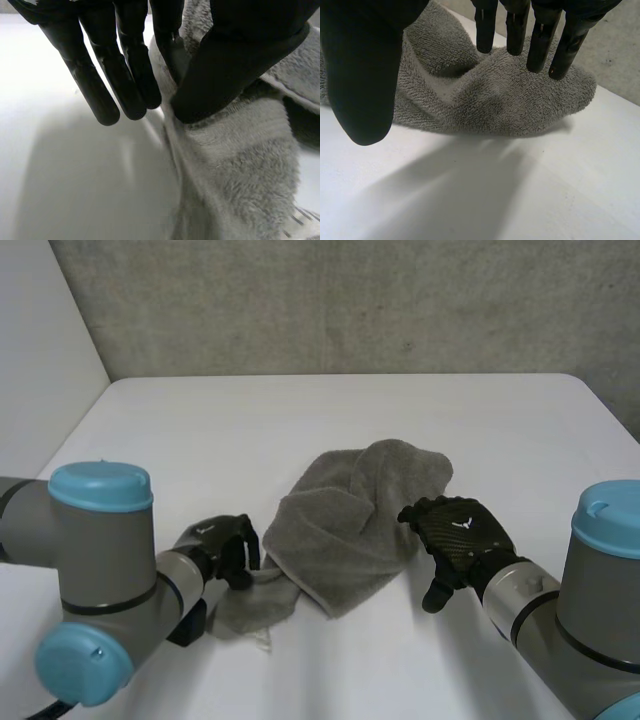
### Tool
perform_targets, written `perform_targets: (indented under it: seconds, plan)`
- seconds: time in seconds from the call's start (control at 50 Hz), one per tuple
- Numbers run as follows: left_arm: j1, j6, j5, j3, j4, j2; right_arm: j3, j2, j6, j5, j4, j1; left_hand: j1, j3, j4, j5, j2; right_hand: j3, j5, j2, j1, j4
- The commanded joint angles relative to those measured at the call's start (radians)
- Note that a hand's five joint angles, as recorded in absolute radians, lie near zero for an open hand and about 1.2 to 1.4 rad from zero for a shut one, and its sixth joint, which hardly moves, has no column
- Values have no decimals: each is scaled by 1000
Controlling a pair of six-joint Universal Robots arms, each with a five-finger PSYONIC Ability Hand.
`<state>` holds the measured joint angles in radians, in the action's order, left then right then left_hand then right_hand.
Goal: Fold the towel.
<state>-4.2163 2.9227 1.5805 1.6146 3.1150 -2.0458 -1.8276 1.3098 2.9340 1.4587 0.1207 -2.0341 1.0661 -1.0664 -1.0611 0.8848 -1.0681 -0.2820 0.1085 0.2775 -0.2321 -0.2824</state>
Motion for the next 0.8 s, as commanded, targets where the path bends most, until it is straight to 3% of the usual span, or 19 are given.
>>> perform_targets:
  seconds: [0.02, 0.14, 0.32, 0.36, 0.38, 0.42, 0.46, 0.54, 0.6, 0.66, 0.68, 0.72, 0.8]
  plan:
    - [4, 13, 1, -68, 0, 123, 8, -14, 146, -20, 5, -9, 330, -330, -335, 337, -328, -129, 128, 133, -179, -128]
    - [-2, 15, -4, -97, 14, 329, 95, -131, 283, -98, 7, -47, 330, -330, -335, 337, -328, -138, 137, 142, -188, -137]
    - [-1, 15, -4, -59, 8, 460, 300, -296, 356, -47, 8, -136, 330, -330, -335, 337, -328, -176, 175, 180, -226, -175]
    - [-1, 15, -5, -32, 13, 483, 385, -369, 393, -23, 10, -185, 330, -330, -335, 337, -328, -433, 432, 437, -483, -432]
    - [-1, 15, -5, -31, 13, 483, 386, -370, 393, -23, 10, -186, 330, -330, -335, 337, -328, -434, 433, 439, -484, -434]
    - [-1, 15, -5, -24, 13, 484, 445, -432, 405, 3, 2, -207, 330, -330, -335, 337, -328, -1021, 1020, 1025, -1071, -1021]
    - [-1, 15, -5, -22, 13, 483, 455, -443, 396, 34, 1, -206, 330, -330, -335, 337, -328, -1113, 1112, 1118, -1163, -1113]
    - [-8, 15, -4, -18, 13, 481, 449, -403, 386, 98, 4, -199, 330, -330, -335, 337, -328, -1114, 1113, 1119, -1164, -1114]
    - [-33, 30, -4, -8, 19, 483, 433, -276, 340, 112, -9, -152, 330, -330, -335, 337, -328, -1114, 1113, 1119, -1164, -1114]
    - [-97, 84, -8, 13, 37, 484, 439, -66, 164, 27, -90, 21, 330, -330, -335, 337, -328, -1114, 1113, 1119, -1164, -1114]
    - [-97, 84, -8, 13, 37, 484, 439, -66, 163, 26, -90, 22, 330, -330, -335, 337, -328, -1114, 1113, 1119, -1164, -1114]
    - [-102, 111, -13, 22, 40, 484, 535, 17, 39, -67, -211, 89, 330, -330, -335, 337, -328, -1114, 1113, 1119, -1164, -1114]
    - [-97, 115, -13, 27, 43, 484, 695, 19, -24, -128, -370, 116, 330, -330, -335, 337, -328, -1114, 1113, 1119, -1164, -1114]
